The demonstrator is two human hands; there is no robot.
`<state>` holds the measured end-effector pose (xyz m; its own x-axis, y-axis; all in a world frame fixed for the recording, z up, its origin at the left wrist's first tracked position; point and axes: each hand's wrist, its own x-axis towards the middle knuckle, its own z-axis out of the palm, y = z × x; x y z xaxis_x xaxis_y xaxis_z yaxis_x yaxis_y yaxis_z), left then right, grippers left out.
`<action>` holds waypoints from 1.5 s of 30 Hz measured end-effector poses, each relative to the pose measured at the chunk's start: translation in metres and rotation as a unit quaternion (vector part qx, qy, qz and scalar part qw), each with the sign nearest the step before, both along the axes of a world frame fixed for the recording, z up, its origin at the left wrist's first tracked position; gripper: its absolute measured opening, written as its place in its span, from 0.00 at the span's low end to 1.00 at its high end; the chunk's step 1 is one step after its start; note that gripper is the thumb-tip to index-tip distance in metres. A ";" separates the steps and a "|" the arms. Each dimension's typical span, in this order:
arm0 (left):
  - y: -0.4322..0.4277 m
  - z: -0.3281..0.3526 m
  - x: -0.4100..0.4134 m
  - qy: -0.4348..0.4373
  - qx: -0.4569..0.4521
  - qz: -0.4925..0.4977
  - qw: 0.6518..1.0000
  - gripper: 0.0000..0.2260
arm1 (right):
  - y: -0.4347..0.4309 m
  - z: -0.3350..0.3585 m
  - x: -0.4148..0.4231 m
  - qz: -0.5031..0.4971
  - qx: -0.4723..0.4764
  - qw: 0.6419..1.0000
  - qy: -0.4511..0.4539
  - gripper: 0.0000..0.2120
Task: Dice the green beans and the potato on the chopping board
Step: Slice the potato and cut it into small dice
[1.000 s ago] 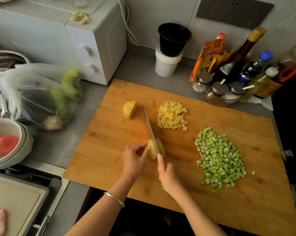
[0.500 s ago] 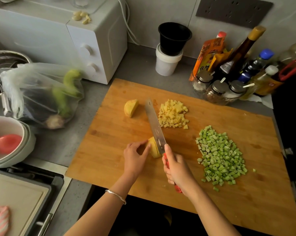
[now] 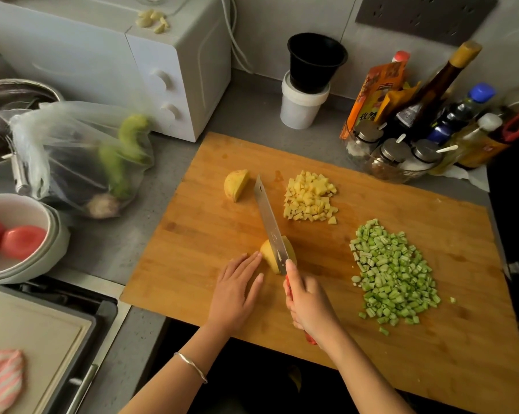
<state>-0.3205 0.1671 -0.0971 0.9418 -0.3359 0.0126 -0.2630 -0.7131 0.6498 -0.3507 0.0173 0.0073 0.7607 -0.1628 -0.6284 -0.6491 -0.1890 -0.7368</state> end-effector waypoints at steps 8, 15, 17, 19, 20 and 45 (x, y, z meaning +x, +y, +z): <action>-0.001 0.000 0.001 0.017 0.018 -0.007 1.000 0.24 | 0.001 -0.007 0.001 0.012 -0.032 0.999 0.019 0.26; 0.000 -0.001 0.000 0.008 0.001 -0.004 1.000 0.25 | 0.006 -0.022 0.002 0.017 -0.083 0.996 0.037 0.27; -0.001 0.000 0.000 0.013 0.002 -0.005 1.000 0.25 | 0.008 -0.027 0.004 0.021 -0.088 0.995 0.052 0.26; -0.001 0.001 0.000 0.014 0.003 -0.006 1.000 0.25 | 0.008 -0.031 0.005 0.024 -0.092 0.994 0.059 0.26; -0.001 0.001 0.000 0.014 0.002 -0.005 1.000 0.25 | 0.008 -0.032 0.005 0.024 -0.093 0.994 0.060 0.26; 0.002 0.007 0.007 -0.020 0.008 -0.033 0.999 0.24 | -0.016 0.022 0.001 -0.044 0.094 0.995 -0.012 0.25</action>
<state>-0.3136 0.1693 -0.0898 0.9162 -0.3984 0.0430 -0.3355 -0.7040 0.6260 -0.3497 0.0017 0.0297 0.7642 -0.1108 -0.6354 -0.6385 0.0092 -0.7695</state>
